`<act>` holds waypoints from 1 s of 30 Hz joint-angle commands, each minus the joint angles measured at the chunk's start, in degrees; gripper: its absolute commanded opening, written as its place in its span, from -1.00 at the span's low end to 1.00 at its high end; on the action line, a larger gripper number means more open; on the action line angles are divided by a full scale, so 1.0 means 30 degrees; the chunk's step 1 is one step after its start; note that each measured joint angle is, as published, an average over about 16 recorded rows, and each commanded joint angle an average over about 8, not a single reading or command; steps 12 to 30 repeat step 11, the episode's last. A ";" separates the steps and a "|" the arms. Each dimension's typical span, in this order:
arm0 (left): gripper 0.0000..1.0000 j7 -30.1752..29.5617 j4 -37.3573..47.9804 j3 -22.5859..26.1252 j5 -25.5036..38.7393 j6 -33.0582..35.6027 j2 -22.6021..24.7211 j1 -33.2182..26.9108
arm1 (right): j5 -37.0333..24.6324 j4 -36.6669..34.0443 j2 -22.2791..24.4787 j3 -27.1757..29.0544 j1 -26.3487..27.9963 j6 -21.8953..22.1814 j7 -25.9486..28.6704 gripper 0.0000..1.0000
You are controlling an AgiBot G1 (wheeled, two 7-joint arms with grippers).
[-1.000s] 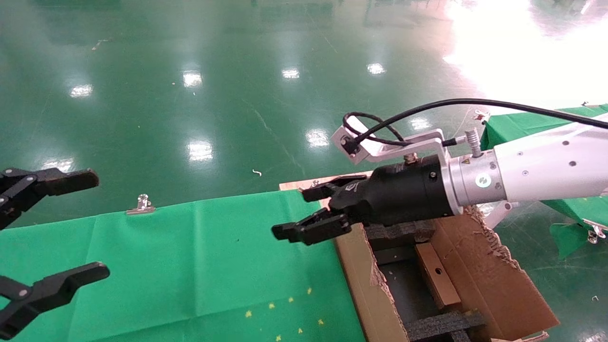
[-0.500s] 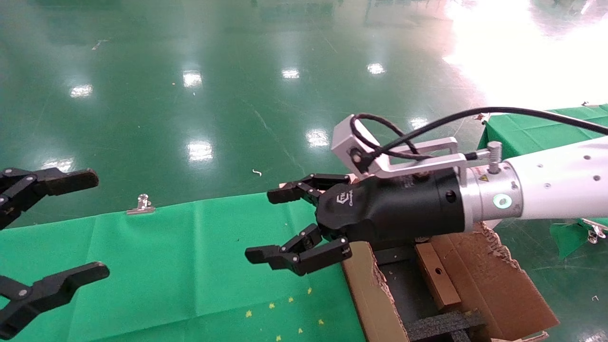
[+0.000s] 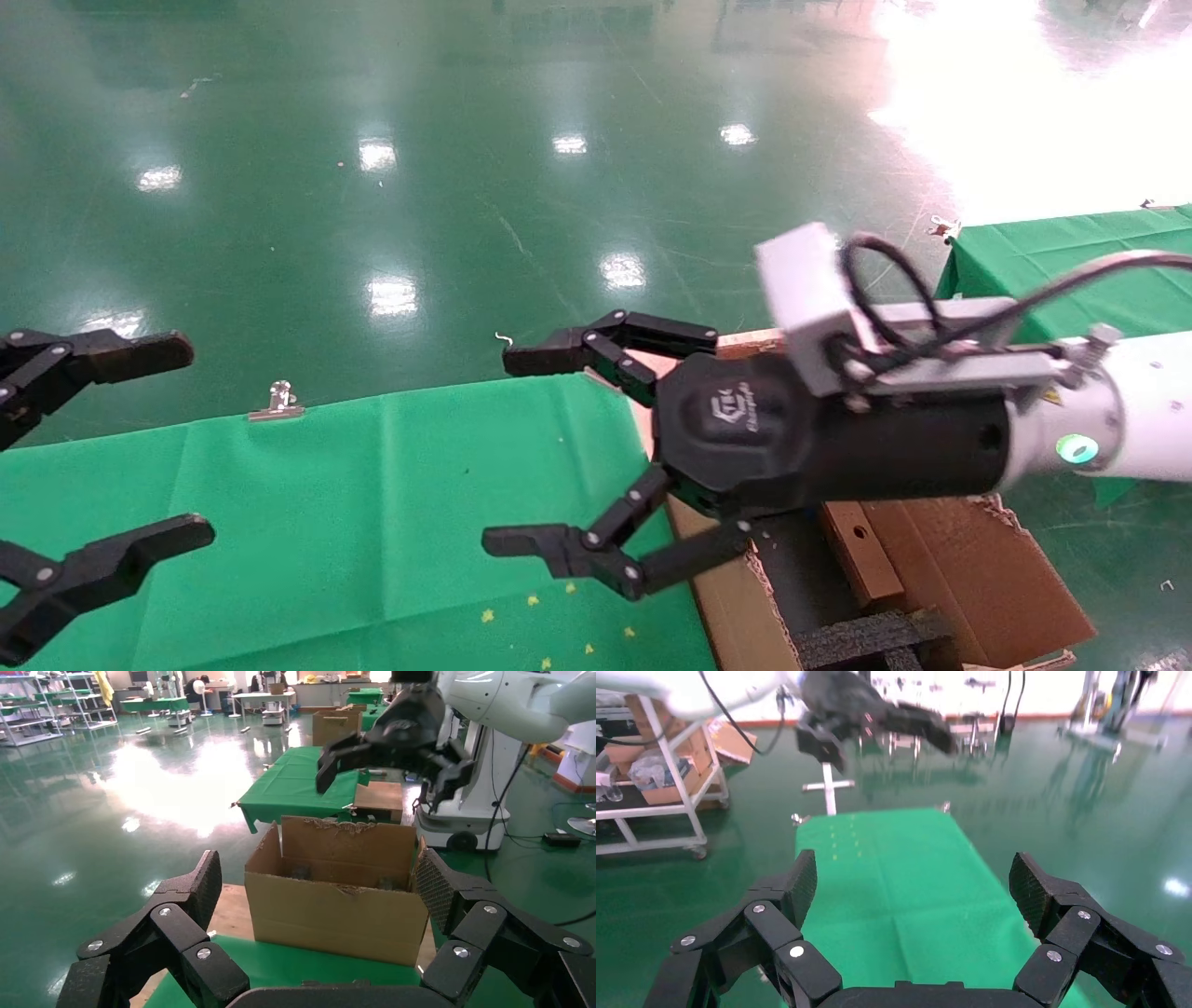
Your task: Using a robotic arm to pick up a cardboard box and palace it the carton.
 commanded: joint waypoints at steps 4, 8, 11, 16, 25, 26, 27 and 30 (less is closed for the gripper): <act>1.00 0.0001 0.0002 0.0000 -0.0004 -0.0002 0.0000 0.0002 | 0.0669 -0.0100 -0.0169 0.1875 -0.1301 -0.0838 -0.1536 1.00; 1.00 0.0001 0.0005 -0.0001 -0.0010 -0.0005 -0.0001 0.0004 | 0.0900 -0.0138 -0.0231 0.2467 -0.1713 -0.1095 -0.1879 1.00; 1.00 0.0001 0.0005 -0.0001 -0.0010 -0.0005 -0.0001 0.0004 | 0.0908 -0.0139 -0.0234 0.2431 -0.1698 -0.1091 -0.1812 1.00; 1.00 0.0001 0.0005 -0.0001 -0.0010 -0.0005 -0.0001 0.0004 | 0.0908 -0.0139 -0.0234 0.2431 -0.1698 -0.1091 -0.1812 1.00; 1.00 0.0001 0.0005 -0.0001 -0.0010 -0.0005 -0.0001 0.0004 | 0.0908 -0.0139 -0.0234 0.2431 -0.1698 -0.1091 -0.1812 1.00; 1.00 0.0001 0.0005 -0.0001 -0.0010 -0.0005 -0.0001 0.0004 | 0.0908 -0.0139 -0.0234 0.2431 -0.1698 -0.1091 -0.1812 1.00; 1.00 0.0001 0.0005 -0.0001 -0.0010 -0.0005 -0.0001 0.0004 | 0.0908 -0.0139 -0.0234 0.2431 -0.1698 -0.1091 -0.1812 1.00; 1.00 0.0001 0.0005 -0.0001 -0.0010 -0.0005 -0.0001 0.0004 | 0.0908 -0.0139 -0.0234 0.2431 -0.1698 -0.1091 -0.1812 1.00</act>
